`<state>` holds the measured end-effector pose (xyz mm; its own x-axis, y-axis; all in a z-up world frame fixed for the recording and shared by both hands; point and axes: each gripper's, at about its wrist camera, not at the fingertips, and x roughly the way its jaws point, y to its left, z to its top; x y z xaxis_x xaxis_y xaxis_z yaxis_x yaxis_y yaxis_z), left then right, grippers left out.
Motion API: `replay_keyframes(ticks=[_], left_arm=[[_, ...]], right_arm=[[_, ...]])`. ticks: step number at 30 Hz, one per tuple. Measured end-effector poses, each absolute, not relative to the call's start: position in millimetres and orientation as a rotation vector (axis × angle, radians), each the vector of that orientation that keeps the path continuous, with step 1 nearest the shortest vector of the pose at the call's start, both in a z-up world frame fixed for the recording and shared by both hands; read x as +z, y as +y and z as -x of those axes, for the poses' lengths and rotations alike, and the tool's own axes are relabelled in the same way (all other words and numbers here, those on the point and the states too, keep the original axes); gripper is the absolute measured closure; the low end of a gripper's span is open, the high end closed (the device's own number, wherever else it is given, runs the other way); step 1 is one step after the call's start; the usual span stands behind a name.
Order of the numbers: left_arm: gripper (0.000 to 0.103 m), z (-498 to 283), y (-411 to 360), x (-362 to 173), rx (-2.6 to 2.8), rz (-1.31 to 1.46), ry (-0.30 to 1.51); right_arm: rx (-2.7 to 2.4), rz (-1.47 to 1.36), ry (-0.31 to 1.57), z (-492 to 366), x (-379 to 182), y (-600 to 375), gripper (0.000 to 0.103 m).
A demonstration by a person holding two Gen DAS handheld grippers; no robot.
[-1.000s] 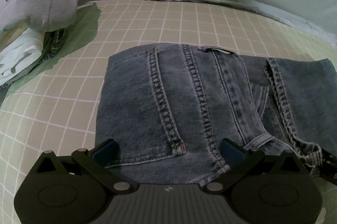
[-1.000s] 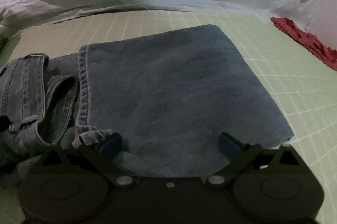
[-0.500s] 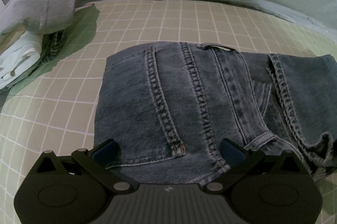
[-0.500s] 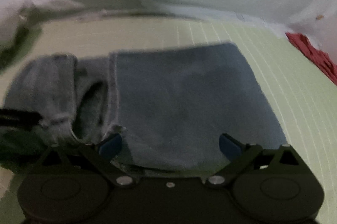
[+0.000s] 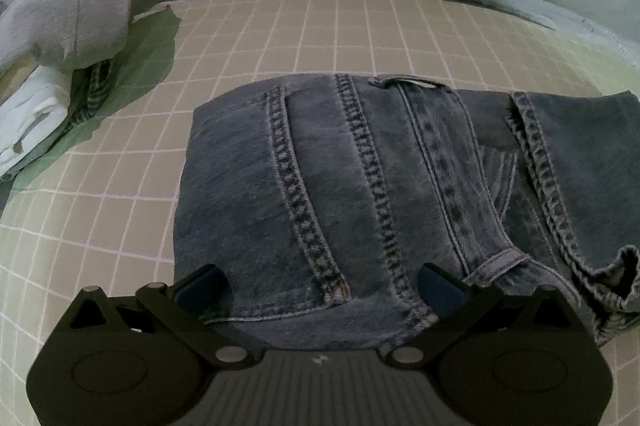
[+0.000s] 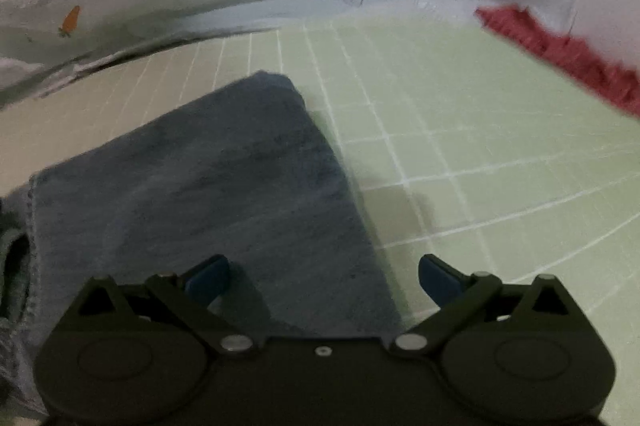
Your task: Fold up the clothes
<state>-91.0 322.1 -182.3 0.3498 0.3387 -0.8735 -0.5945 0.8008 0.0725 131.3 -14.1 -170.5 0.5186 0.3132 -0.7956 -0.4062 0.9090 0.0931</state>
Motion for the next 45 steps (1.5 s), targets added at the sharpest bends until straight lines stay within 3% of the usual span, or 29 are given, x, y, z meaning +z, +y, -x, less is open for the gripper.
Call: replay_keyframes(ticks=[2,3,6,8,10,18,29,36,42,45], left_arm=[[0.0,91,322,-183,0.615,0.278,1.053],[0.0,91,323,-183,0.614,0.279,1.053],[0.0,90,323,-183,0.613,0.281,1.057],[0.0,89,323,-183,0.613,0.281,1.06],[0.0,89,324,-182,0.61,0.288,1.062],[0.0,96,331,-164,0.59,0.353,1.071],[0.0,145,343,-113,0.587,0.297,0.962],[0.0,187,379,-112,0.668,0.361,0.953],[0.0,206,393,-132,0.693,0.424,0.986],[0.0,209,392,-141,0.691,0.437,1.006]], right_arm=[[0.466,0.028,0.969,-137,-172,-21,0.02],[0.477,-0.005,0.977,-138,-172,-23,0.022],[0.496,-0.066,0.983,-137,-170,-28,0.041],[0.514,-0.111,0.99,-137,-168,-34,0.076],[0.528,-0.19,0.995,-138,-165,-43,0.087],[0.619,-0.471,0.873,-113,-105,-47,0.09],[0.875,-0.53,0.763,-44,-32,56,0.09],[1.046,-0.397,0.87,17,-46,178,0.09],[1.023,-0.242,1.091,53,-128,264,0.087],[1.006,-0.24,1.063,61,-152,267,0.087]])
